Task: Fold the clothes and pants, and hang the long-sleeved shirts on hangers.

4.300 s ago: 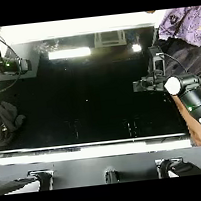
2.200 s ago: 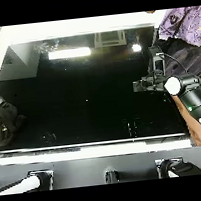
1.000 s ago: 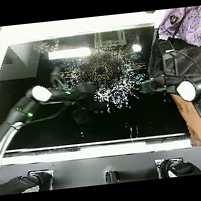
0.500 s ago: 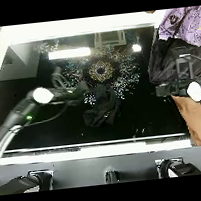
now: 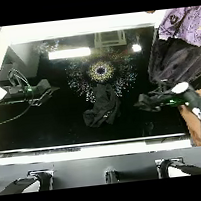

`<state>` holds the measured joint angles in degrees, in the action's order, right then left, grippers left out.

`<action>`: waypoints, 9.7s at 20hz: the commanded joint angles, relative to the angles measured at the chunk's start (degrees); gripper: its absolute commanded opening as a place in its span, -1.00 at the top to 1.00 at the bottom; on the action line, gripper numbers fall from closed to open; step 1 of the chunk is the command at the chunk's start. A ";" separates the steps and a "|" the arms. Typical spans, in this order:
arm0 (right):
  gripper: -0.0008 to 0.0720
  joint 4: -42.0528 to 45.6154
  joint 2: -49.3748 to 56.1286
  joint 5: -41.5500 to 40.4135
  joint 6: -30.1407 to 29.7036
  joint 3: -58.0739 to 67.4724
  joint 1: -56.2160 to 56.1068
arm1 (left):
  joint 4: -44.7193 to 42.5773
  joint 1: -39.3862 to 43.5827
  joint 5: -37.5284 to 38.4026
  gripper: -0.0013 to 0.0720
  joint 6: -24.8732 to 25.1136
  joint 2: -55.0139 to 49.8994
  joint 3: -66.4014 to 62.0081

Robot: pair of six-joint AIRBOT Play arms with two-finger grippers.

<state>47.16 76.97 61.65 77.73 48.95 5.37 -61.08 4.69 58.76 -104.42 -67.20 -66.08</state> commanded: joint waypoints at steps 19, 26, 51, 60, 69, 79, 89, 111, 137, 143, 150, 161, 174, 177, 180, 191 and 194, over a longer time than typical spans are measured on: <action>0.89 -11.82 8.00 -5.81 -3.43 -0.87 -12.76 | 16.90 4.48 -9.53 -0.88 16.52 -0.76 22.14; 0.89 -5.44 2.95 -4.28 2.32 -0.87 -12.76 | 29.35 16.79 -18.93 -0.84 24.57 -13.90 22.58; 0.89 33.64 -27.63 10.10 17.99 68.76 -12.76 | 20.46 -15.67 -2.21 0.92 18.23 25.62 -27.50; 0.89 30.08 0.94 -0.26 20.70 68.52 -12.79 | 12.17 -14.40 -2.21 0.92 17.42 8.39 -24.06; 0.89 5.55 37.09 -9.31 18.67 68.52 -18.86 | 4.07 -9.94 -5.66 0.92 17.33 -26.01 -23.87; -0.20 8.22 33.29 14.75 14.86 68.52 -14.67 | 4.70 -8.61 -2.43 0.92 15.65 -30.53 -23.89; -0.57 18.78 3.93 17.62 10.95 21.44 2.54 | 4.66 -8.52 1.88 0.92 15.30 -30.27 -23.89; 0.89 -2.60 -0.33 -17.49 14.14 10.34 -0.72 | 3.80 -8.50 6.67 0.92 15.19 -30.32 -23.87; -0.39 -8.28 -13.77 -8.90 12.76 -16.24 -9.90 | 0.35 -4.17 12.39 0.92 8.79 -29.51 -23.87; -0.36 -9.99 -13.16 -22.36 20.20 -20.09 -24.39 | 0.24 -5.25 12.85 0.92 8.81 -29.51 -23.87; 0.39 -15.37 -6.73 -25.51 16.92 -19.82 -25.03 | -0.11 -6.10 12.83 0.92 9.01 -29.49 -23.89; 0.90 15.23 -15.76 -8.44 18.53 31.23 -13.68 | 0.04 -15.67 12.85 0.92 8.98 -13.73 -44.00; 0.89 25.20 -31.23 11.08 25.53 68.74 -7.39 | -11.43 -25.68 13.86 0.92 1.38 22.27 -50.53; 0.89 27.69 -26.97 13.16 27.12 67.06 -7.41 | -11.04 -25.66 13.70 0.92 2.84 19.37 -49.07; 0.89 27.71 -16.94 15.87 26.45 64.06 -7.41 | -10.34 -24.44 13.73 0.92 4.55 12.35 -45.75; 0.89 17.99 30.18 6.12 26.69 59.71 -7.41 | -27.04 -5.27 1.20 0.92 1.81 -34.45 -41.40; 0.86 14.78 35.74 3.10 26.69 59.71 -7.41 | -26.99 -3.52 -1.18 0.92 -1.60 -41.24 -41.40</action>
<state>66.35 106.00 68.51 104.29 108.73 -2.00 -87.00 -1.32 61.32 -102.76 -100.51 -107.59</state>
